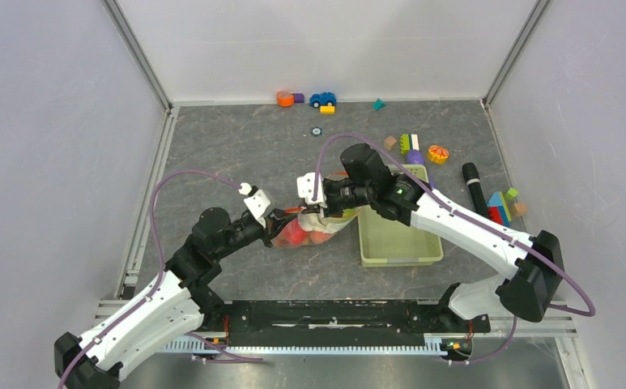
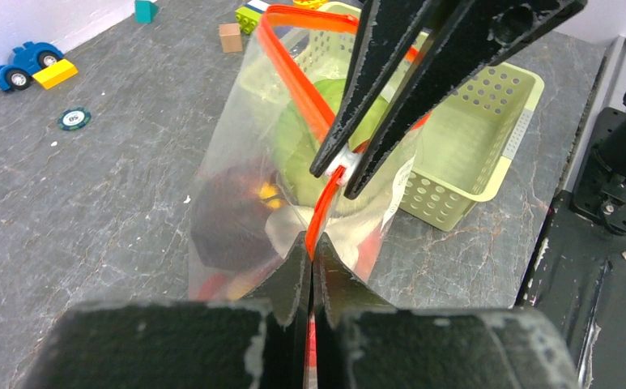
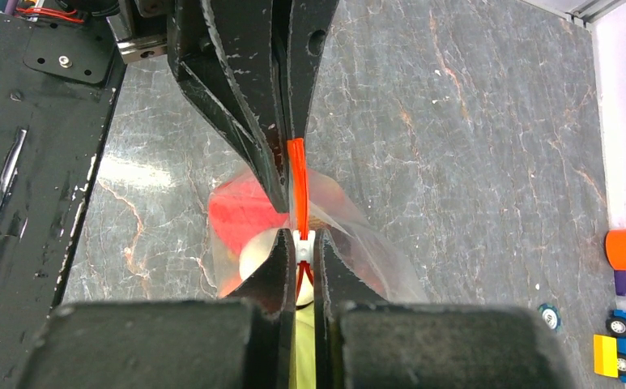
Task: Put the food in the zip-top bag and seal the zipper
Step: Zip the zipper food storage bag at the center of the board.
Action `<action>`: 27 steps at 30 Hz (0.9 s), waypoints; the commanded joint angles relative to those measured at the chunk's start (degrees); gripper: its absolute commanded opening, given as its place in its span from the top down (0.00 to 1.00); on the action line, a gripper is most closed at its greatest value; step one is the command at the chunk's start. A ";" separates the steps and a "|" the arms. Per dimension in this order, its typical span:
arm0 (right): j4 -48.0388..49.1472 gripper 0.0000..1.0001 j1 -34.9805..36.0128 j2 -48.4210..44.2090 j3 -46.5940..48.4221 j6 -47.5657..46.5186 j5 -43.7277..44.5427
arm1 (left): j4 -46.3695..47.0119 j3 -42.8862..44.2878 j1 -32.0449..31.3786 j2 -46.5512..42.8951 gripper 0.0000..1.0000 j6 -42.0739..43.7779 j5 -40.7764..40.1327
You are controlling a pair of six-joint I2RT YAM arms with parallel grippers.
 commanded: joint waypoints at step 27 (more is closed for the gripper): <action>0.68 1.00 -1.28 -0.83 -0.21 9.26 16.95 | 3.93 0.29 0.12 -1.70 0.98 -7.63 -24.05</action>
